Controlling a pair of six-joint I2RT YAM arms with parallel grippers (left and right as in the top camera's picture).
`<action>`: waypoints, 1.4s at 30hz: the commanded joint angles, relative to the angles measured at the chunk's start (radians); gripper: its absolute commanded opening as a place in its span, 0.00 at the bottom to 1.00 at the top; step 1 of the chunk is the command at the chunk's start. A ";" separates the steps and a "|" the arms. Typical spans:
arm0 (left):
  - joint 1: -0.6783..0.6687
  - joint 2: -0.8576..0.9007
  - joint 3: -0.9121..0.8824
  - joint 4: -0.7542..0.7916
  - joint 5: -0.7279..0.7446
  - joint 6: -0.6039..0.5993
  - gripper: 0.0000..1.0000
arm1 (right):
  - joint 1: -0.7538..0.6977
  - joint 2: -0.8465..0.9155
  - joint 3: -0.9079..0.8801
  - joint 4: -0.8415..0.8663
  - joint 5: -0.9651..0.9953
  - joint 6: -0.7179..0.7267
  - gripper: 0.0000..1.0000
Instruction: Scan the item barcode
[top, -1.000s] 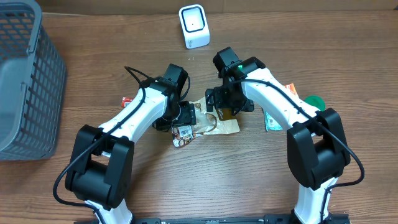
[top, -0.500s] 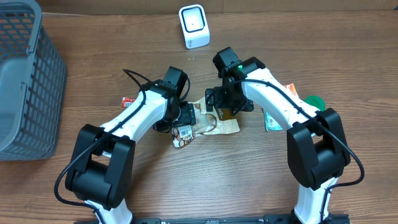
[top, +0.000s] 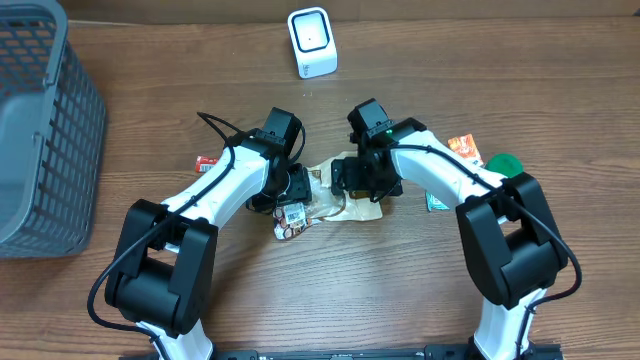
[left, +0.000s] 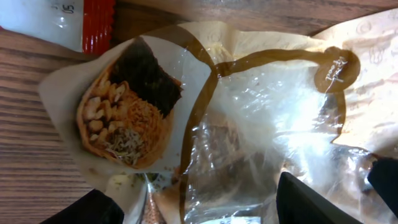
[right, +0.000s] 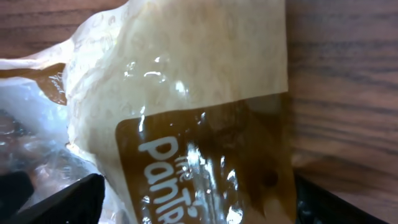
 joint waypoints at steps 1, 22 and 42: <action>0.000 0.020 -0.016 0.003 -0.018 -0.009 0.63 | -0.002 0.026 -0.061 0.025 -0.131 0.003 0.86; 0.000 0.020 -0.016 0.006 -0.024 -0.009 0.72 | -0.002 0.026 -0.071 0.126 -0.338 -0.006 0.41; 0.120 0.000 0.202 -0.065 -0.047 0.197 1.00 | -0.002 0.026 -0.071 0.133 -0.316 -0.005 0.04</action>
